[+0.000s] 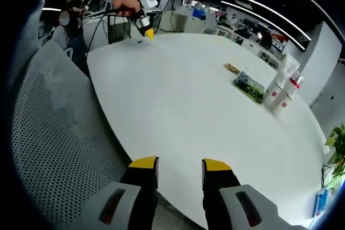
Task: Arrange the skincare products in the storage area until every visible bottle or jar stands upright without overlapping.
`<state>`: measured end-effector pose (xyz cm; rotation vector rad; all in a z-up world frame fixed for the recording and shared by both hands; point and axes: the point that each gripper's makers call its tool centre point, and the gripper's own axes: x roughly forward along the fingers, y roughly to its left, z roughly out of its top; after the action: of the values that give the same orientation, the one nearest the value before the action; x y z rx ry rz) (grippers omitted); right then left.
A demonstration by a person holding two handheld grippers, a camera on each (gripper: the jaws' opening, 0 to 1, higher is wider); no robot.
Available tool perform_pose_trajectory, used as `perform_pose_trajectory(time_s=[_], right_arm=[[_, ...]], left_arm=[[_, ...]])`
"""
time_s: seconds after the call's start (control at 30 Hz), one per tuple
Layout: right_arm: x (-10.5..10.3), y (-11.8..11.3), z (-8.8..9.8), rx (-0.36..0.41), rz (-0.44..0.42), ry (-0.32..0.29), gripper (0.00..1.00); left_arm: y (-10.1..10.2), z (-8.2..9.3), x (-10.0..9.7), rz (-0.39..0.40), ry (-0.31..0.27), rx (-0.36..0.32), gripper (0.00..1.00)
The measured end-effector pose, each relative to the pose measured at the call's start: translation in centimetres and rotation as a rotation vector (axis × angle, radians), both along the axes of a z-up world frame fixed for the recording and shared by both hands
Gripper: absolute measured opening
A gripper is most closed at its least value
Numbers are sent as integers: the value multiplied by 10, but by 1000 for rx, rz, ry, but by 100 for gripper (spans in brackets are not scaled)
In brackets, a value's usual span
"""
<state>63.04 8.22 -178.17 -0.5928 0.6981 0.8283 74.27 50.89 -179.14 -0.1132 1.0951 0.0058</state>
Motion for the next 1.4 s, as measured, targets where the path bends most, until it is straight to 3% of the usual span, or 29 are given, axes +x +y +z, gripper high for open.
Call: perform_pose_trajectory(time_s=[0.23,0.33,0.37,0.4,0.6,0.73,0.93,1.2,1.4], right_arm=[[-1,0,-1,3,-1,10,28],[-1,0,-1,1,-1,12,28],[-2,0,-1,1,-1,13,28],[-2,0,-1,0,1,12,28],[-1,0,-1,1,-3,13,28],[-1,0,-1,0,-6,14,28],[-1,0,-1,-3,-5,12,28],[0,0,-1,1,-7,14,28],[-1,1,0,6,-2,12,28]], left_arm=[[0,-11,-12,-15,30,85,49],[-3,-17,-16,-30,42,89,49],[0,-13,-11,-50,4,105,49],[-1,-14,-14,-31,23,92,50],[4,-15,-12,-38,5,80,48],[5,-14,-10,-43,-21,78,38],[6,-14,-10,-38,-10,75,38],[-11,-10,-9,-50,-24,33,38],[-34,0,-6,-95,-67,4,38]])
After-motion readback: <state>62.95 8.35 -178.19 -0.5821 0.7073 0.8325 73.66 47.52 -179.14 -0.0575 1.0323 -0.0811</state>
